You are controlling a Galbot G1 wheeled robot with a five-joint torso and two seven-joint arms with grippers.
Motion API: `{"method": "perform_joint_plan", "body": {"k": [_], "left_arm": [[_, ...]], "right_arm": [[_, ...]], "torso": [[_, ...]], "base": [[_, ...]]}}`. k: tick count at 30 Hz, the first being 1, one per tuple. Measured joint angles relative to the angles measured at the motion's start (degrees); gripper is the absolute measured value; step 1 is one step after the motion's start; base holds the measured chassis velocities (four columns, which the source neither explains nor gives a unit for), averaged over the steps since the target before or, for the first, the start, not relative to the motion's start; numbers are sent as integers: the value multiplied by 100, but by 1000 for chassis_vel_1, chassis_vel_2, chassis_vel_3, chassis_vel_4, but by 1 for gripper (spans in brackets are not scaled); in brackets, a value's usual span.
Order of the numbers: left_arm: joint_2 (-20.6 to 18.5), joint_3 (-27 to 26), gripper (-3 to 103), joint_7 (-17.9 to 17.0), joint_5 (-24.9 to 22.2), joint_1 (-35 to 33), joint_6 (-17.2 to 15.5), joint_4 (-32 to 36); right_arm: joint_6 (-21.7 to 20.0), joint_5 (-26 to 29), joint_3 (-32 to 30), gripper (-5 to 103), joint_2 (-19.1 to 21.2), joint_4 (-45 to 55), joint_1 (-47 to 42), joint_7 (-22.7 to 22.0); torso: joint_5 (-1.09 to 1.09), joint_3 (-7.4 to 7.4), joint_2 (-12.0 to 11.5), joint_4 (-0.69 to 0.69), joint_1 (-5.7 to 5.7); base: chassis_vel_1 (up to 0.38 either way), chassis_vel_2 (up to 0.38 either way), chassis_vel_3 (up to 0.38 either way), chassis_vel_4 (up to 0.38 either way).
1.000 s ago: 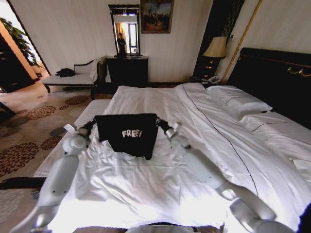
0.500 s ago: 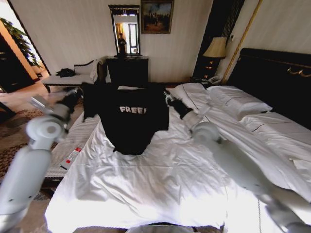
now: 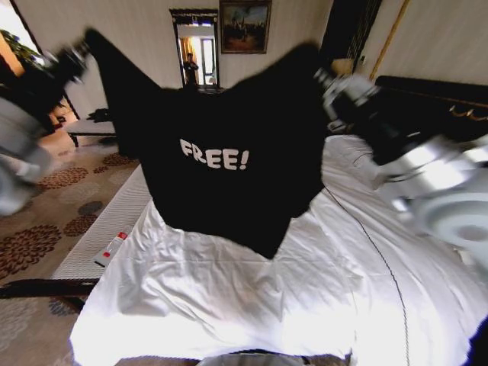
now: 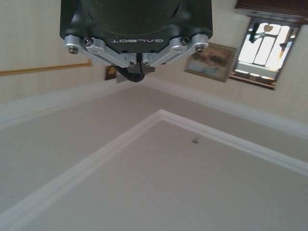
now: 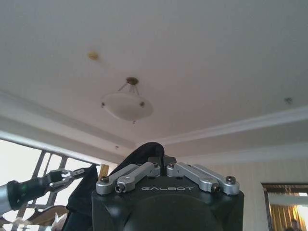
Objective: Fold the clothes on the bed.
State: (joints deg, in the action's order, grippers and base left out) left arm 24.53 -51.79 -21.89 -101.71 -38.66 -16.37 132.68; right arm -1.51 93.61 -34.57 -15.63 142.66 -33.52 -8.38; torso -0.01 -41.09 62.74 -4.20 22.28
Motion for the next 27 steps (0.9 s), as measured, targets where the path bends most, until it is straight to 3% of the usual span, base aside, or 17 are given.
{"method": "perform_joint_plan", "body": {"k": [3, 4, 6, 10, 13, 16, 21, 24, 25, 27], "left_arm": [[-125, -811, 0, 29, -439, -575, -44, 225], [-125, -811, 0, 29, -439, -575, -44, 225], [-128, -1302, 0, 41, -618, -1083, -84, 370], [-25, -1670, 0, -35, -692, -1764, -193, 575], [68, -1549, 0, -214, -688, -1921, -311, 674], [255, -863, 0, -619, -641, -2061, -581, 875], [552, -297, 0, -846, -418, -2590, -908, 1062], [908, 261, 0, -871, 336, -3403, -1183, 1077], [908, 261, 0, -871, 336, -3403, -1183, 1077], [1128, 549, 0, -869, 790, -3765, -1266, 1075]], "right_arm": [[-99, 267, -1007, 1, 230, 138, -623, -172], [-99, 267, -1007, 1, 230, 138, -623, -172], [-190, 368, -1468, 1, 198, 139, -1156, -361], [-342, 252, -1351, 1, -135, 117, -1519, -748], [-436, 61, -1085, 1, -404, 102, -1706, -1011], [-684, -149, -839, 1, -846, 83, -2286, -1448], [-1106, -362, -697, 1, -1230, 67, -3089, -1927], [-1548, -626, -423, 1, -1708, 59, -4049, -2417], [-1548, -626, -423, 1, -1708, 59, -4049, -2417], [-1662, -973, -280, 1, -2008, 58, -4550, -2506]], "torso": [[1, 0, 0, -1, -1], [1, 0, 0, -1, -1], [0, -1, 0, -1, 0], [1, -2, 0, 1, 1], [2, -2, -1, 1, 2], [2, -3, -1, -2, 3], [1, -2, -2, -2, 3], [1, -3, -2, 0, 3], [1, -3, -2, 0, 3], [0, -2, -2, -2, 3]], "base": [[0, 0, 0, 0], [0, 0, 0, 0], [0, 0, 0, 0], [0, 0, 0, 0], [0, 0, 0, 0], [0, 0, 0, 0], [0, 0, 0, 0], [0, 0, 0, 0], [0, 0, 0, 0], [0, 0, 0, 0]]}}
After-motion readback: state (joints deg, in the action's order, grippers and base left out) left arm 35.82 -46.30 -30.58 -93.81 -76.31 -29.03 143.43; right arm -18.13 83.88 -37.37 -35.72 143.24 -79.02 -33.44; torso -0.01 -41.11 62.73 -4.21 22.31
